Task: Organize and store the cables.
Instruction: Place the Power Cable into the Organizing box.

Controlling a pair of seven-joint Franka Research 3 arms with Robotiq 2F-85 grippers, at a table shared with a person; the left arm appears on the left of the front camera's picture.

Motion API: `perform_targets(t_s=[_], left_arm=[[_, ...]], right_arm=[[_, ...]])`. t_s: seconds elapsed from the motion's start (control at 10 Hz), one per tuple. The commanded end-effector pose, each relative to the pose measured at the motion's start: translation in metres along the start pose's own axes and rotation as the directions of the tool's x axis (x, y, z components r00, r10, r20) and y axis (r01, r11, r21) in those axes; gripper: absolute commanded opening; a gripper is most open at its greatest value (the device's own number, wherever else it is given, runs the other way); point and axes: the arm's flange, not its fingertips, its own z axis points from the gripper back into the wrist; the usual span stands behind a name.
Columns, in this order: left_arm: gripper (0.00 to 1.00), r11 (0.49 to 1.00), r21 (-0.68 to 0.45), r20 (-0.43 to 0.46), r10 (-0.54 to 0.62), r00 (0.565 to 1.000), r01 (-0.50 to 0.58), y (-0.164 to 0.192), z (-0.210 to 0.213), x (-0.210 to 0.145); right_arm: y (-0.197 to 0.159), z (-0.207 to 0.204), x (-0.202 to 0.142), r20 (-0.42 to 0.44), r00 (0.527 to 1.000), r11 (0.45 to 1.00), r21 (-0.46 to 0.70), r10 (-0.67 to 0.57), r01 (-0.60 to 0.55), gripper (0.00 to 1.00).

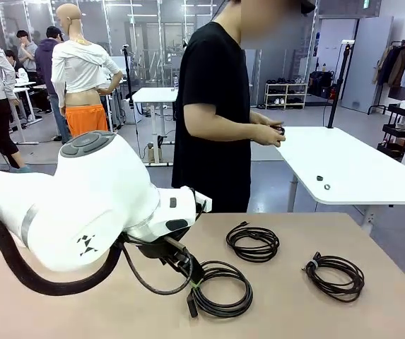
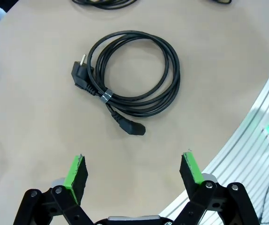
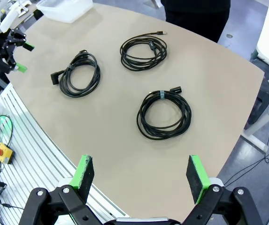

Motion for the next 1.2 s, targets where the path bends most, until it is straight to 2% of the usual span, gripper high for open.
perform_targets(t_s=[0.0, 0.4, 0.6, 0.7, 0.8, 1.0, 1.1], left_arm=[[1.00, 1.000, -0.006, 0.004, -0.005, 1.000, 0.005, -0.006, 0.004, -0.007], [1.00, 1.000, -0.008, -0.001, -0.011, 1.000, 0.011, -0.006, 0.000, -0.002], [1.00, 0.976, -0.059, -0.046, 0.207, 0.977, -0.209, 0.005, -0.027, 0.022], [1.00, 0.958, 0.025, -0.112, 0.285, 0.952, -0.284, 0.007, -0.049, 0.039], [1.00, 0.939, 0.058, -0.172, 0.344, 0.923, -0.339, 0.009, -0.067, 0.049], [1.00, 0.882, 0.083, -0.213, 0.470, 0.856, -0.464, 0.019, -0.092, 0.062], [1.00, 0.838, 0.126, -0.215, 0.545, 0.810, -0.531, 0.028, -0.108, 0.067]], right_arm=[[-0.001, 0.002, -0.001, 0.008, 1.000, 1.000, 0.011, 0.015, -0.015, 1.00], [-0.001, 0.002, -0.001, 0.008, 1.000, 1.000, 0.011, 0.015, -0.015, 1.00], [-0.001, 0.002, -0.001, 0.008, 1.000, 1.000, 0.011, 0.015, -0.015, 1.00], [-0.001, 0.002, -0.001, 0.008, 1.000, 1.000, 0.011, 0.015, -0.015, 1.00], [-0.001, 0.002, -0.001, 0.008, 1.000, 1.000, 0.011, 0.015, -0.015, 1.00], [-0.001, 0.002, -0.001, 0.008, 1.000, 1.000, 0.011, 0.015, -0.015, 1.00], [-0.001, 0.002, -0.001, 0.008, 1.000, 1.000, 0.011, 0.015, -0.015, 1.00]])
